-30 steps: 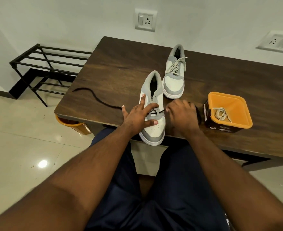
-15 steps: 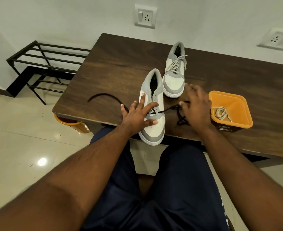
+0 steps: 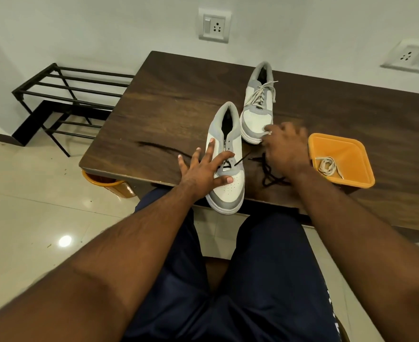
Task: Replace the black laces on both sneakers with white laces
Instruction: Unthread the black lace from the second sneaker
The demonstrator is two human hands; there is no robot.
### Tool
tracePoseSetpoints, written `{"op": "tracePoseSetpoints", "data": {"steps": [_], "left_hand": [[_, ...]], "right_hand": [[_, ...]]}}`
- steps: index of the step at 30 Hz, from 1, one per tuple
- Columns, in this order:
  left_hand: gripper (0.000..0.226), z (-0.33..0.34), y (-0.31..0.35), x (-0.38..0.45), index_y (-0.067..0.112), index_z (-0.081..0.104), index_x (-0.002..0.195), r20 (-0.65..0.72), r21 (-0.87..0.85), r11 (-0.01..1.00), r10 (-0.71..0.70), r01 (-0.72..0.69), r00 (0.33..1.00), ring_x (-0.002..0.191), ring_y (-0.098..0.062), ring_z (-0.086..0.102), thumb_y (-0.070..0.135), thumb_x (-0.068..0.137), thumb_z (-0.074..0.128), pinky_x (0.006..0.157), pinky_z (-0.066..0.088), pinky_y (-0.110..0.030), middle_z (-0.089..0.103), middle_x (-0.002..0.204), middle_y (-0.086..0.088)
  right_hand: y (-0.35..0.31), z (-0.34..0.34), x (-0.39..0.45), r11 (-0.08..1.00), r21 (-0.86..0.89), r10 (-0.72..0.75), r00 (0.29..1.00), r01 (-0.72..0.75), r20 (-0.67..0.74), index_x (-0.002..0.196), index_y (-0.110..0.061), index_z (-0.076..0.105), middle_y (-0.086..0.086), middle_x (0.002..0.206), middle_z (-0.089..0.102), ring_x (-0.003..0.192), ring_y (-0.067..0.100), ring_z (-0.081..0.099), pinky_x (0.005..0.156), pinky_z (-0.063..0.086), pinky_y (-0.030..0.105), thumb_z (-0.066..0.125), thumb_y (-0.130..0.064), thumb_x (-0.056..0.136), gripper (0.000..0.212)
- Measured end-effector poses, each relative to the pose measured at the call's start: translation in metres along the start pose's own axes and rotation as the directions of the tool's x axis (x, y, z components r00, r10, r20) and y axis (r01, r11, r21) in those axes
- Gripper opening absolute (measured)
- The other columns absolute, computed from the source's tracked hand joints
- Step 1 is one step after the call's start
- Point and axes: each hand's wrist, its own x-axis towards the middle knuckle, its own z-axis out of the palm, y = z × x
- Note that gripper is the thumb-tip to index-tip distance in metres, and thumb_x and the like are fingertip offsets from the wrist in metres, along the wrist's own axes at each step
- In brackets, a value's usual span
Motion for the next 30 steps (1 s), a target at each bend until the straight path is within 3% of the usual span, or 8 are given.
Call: {"op": "tracePoseSetpoints", "data": {"steps": [4, 9, 14, 18, 22, 24, 27, 30], "left_hand": [[0.059, -0.001, 0.000, 0.001, 0.061, 0.017, 0.139, 0.001, 0.013, 1.000, -0.004, 0.004, 1.000, 0.149, -0.033, -0.008, 0.069, 0.088, 0.046, 0.107, -0.012, -0.070, -0.018, 0.162, 0.009], [0.061, 0.002, -0.003, 0.001, 0.062, 0.014, 0.139, 0.002, 0.002, 1.000, -0.001, 0.001, 1.000, 0.149, -0.033, -0.008, 0.070, 0.088, 0.045, 0.107, -0.013, -0.071, -0.019, 0.161, 0.010], [0.063, 0.000, 0.000, -0.001, 0.061, 0.015, 0.141, 0.003, -0.009, 1.000, -0.011, 0.011, 1.000, 0.149, -0.033, -0.009, 0.071, 0.087, 0.046, 0.107, -0.013, -0.070, -0.018, 0.161, 0.011], [0.061, 0.002, -0.001, -0.002, 0.062, 0.015, 0.140, -0.003, -0.017, 1.000, -0.011, 0.010, 1.000, 0.149, -0.034, -0.011, 0.071, 0.087, 0.044, 0.107, -0.013, -0.070, -0.017, 0.161, 0.012], [0.059, 0.002, 0.001, -0.004, 0.061, 0.015, 0.139, 0.012, -0.038, 0.999, -0.014, 0.015, 1.000, 0.148, -0.035, -0.016, 0.071, 0.088, 0.042, 0.107, -0.014, -0.071, -0.017, 0.161, 0.012], [0.059, 0.001, 0.001, -0.005, 0.061, 0.015, 0.140, 0.024, -0.028, 0.999, -0.023, 0.023, 0.999, 0.147, -0.035, -0.017, 0.071, 0.088, 0.042, 0.107, -0.014, -0.071, -0.017, 0.161, 0.011], [0.058, 0.003, -0.001, -0.004, 0.061, 0.014, 0.139, 0.013, -0.033, 0.999, -0.009, 0.009, 1.000, 0.147, -0.036, -0.017, 0.071, 0.088, 0.041, 0.107, -0.014, -0.071, -0.018, 0.161, 0.012], [0.058, 0.004, -0.002, -0.002, 0.062, 0.013, 0.138, 0.008, -0.047, 0.999, -0.012, 0.013, 1.000, 0.147, -0.037, -0.017, 0.072, 0.088, 0.041, 0.106, -0.014, -0.071, -0.018, 0.161, 0.012]], "right_hand": [[0.017, 0.003, 0.012, 0.947, 0.167, 0.266, 0.961, -0.275, 0.074, 0.113, -0.026, 0.069, 0.000, 0.116, 0.067, 0.112, 0.028, 0.046, 0.092, 0.031, 0.043, 0.048, -0.025, 0.095, 0.028], [-0.035, 0.011, -0.014, 0.924, 0.354, 0.145, 0.989, -0.148, 0.035, 0.146, -0.022, 0.034, 0.002, 0.148, 0.040, 0.130, 0.028, 0.038, 0.101, 0.033, 0.052, 0.049, -0.015, 0.094, 0.054], [-0.056, 0.042, -0.046, 0.905, 0.424, 0.009, 0.996, 0.031, -0.094, 0.112, -0.018, 0.067, -0.001, 0.126, 0.061, 0.117, 0.025, 0.053, 0.090, 0.039, 0.046, 0.053, -0.025, 0.092, 0.025], [-0.050, 0.044, -0.044, 0.940, 0.335, -0.007, 0.982, 0.071, -0.190, 0.089, -0.014, 0.067, 0.003, 0.099, 0.067, 0.089, 0.028, 0.060, 0.077, 0.043, 0.042, 0.048, -0.026, 0.090, 0.023], [-0.011, 0.027, -0.007, 0.858, 0.404, 0.376, 0.924, -0.317, -0.073, 0.101, -0.011, 0.066, 0.010, 0.111, 0.061, 0.102, 0.033, 0.053, 0.086, 0.041, 0.045, 0.048, -0.018, 0.095, 0.020], [-0.002, 0.021, 0.013, 0.827, 0.384, 0.451, 0.892, -0.410, -0.017, 0.106, -0.011, 0.066, 0.012, 0.115, 0.059, 0.106, 0.034, 0.052, 0.086, 0.041, 0.043, 0.046, -0.019, 0.097, 0.023], [-0.014, 0.022, 0.023, 0.852, 0.365, 0.385, 0.922, -0.376, 0.050, 0.116, -0.012, 0.063, 0.013, 0.121, 0.054, 0.110, 0.035, 0.051, 0.088, 0.042, 0.043, 0.048, -0.017, 0.096, 0.025], [-0.027, 0.029, 0.013, 0.854, 0.485, 0.208, 0.978, -0.189, 0.014, 0.134, -0.019, 0.051, 0.007, 0.135, 0.048, 0.120, 0.031, 0.046, 0.098, 0.038, 0.045, 0.058, -0.013, 0.090, 0.044]]}}
